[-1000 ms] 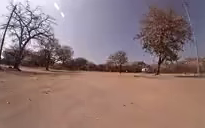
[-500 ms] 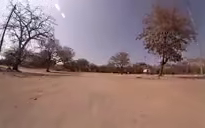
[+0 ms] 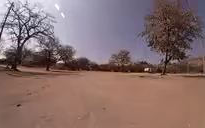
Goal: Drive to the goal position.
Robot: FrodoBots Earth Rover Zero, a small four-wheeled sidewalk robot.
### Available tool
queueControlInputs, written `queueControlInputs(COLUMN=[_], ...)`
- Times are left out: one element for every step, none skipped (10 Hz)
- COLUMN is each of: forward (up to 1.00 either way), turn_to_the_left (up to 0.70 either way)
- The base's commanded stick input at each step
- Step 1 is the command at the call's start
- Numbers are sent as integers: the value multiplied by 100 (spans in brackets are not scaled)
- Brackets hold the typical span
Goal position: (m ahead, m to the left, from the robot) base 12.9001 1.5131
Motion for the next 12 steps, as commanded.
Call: queueControlInputs(forward=[100, 100, 100, 100, 100, 100, 100, 100, 100, 100, 100, 100], turn_to_the_left=[3, 3, 3, 3, 3, 3, 3, 3, 3, 3, 3, 3])
